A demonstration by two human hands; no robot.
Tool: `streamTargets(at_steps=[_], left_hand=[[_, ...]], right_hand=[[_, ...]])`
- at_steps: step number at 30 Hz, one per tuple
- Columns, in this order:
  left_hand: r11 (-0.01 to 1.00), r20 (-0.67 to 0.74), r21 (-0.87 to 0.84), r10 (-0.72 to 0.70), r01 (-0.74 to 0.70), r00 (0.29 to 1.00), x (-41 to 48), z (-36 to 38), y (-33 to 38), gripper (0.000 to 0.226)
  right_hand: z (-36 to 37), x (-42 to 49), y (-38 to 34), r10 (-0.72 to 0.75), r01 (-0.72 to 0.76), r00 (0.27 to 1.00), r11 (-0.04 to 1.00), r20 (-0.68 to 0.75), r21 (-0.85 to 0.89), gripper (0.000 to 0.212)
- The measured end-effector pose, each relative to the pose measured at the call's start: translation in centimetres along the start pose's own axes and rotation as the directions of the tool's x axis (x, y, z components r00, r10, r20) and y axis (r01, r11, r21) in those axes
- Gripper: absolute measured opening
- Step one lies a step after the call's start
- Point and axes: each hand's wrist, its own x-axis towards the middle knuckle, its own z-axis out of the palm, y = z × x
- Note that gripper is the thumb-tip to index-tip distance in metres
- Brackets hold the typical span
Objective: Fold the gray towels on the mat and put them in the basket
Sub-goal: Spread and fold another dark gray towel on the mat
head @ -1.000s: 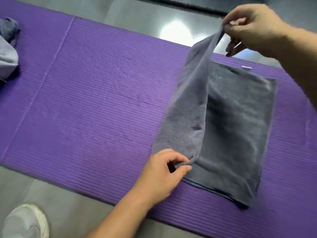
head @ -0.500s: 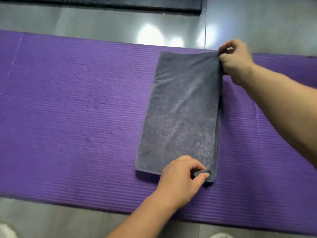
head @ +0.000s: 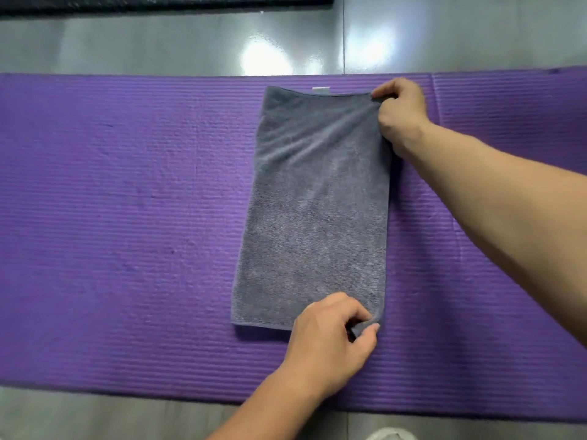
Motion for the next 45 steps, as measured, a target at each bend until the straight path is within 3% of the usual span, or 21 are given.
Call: streamTargets(at_steps=[5,8,12,15,19,22,24,29,32,35,38,40,42,45], left_hand=[[0.979,0.087,0.202,-0.005,-0.012,0.996,0.6,0.9,0.1,0.031],[0.978,0.121,0.209,-0.013,-0.013,0.993,1.6,-0.1,1.4,0.047],[0.974,-0.196,0.220,0.091,-0.047,0.976,6.7,-4.8,-0.8,0.028],[0.944,-0.364,0.314,0.016,0.107,0.931,12.8,-10.5,-3.1,0.033],[0.903,-0.331,0.280,-0.227,0.325,0.916,19.6,-15.4,-4.6,0.048],[0.951,-0.251,0.107,-0.258,0.291,0.933,22.7,-16.3,-4.4,0.071],[0.963,-0.214,0.127,-0.206,0.236,0.955,24.3,-16.6,-4.0,0.082],[0.938,-0.112,0.296,-0.151,0.178,0.982,28.5,-19.1,-3.6,0.065],[0.951,-0.151,0.187,-0.220,0.246,0.964,28.8,-19.9,-3.5,0.052],[0.946,-0.307,0.022,-0.302,0.324,0.902,26.6,-20.6,-3.9,0.048],[0.874,-0.451,-0.276,-0.485,0.399,0.749,22.0,-21.2,-6.3,0.045],[0.818,-0.492,-0.388,-0.573,0.424,0.656,17.6,-21.7,-8.5,0.040],[0.768,-0.495,-0.427,-0.640,0.477,0.587,14.1,-22.4,-11.1,0.047],[0.712,-0.447,-0.532,-0.695,0.458,0.563,12.0,-23.4,-12.7,0.054]], right_hand=[[-0.1,0.2,0.0,-0.061,0.070,0.994,0.993,0.092,-0.092,0.037],[-0.7,-0.4,0.1,-0.142,0.163,0.983,0.967,0.113,-0.198,0.036],[-2.1,-2.3,1.4,-0.110,0.115,0.993,0.972,0.037,-0.207,0.056],[-3.2,-5.8,3.3,0.035,-0.034,0.999,0.995,0.014,-0.097,0.060],[-3.3,-11.3,5.9,0.173,-0.174,0.983,0.985,0.057,0.013,0.065],[-2.7,-14.8,6.3,0.244,-0.245,0.968,0.970,0.061,-0.006,0.055],[-2.2,-16.3,6.7,0.262,-0.260,0.961,0.965,0.093,-0.037,0.039],[-1.7,-17.8,7.1,0.253,-0.222,0.956,0.954,0.150,-0.200,0.039],[-2.5,-17.0,7.0,0.263,-0.209,0.940,0.947,0.218,-0.244,0.031],[-3.4,-14.1,6.7,0.155,-0.115,0.976,0.962,0.150,-0.249,0.026],[-3.8,-9.8,5.3,0.023,0.001,0.997,0.944,0.069,-0.329,0.026],[-3.8,-7.2,3.8,-0.009,0.065,0.989,0.927,0.149,-0.368,0.025],[-3.7,-5.6,2.4,0.022,0.130,0.944,0.893,0.329,-0.431,0.030],[-4.4,-4.6,0.8,0.142,0.189,0.856,0.809,0.498,-0.556,0.041]])
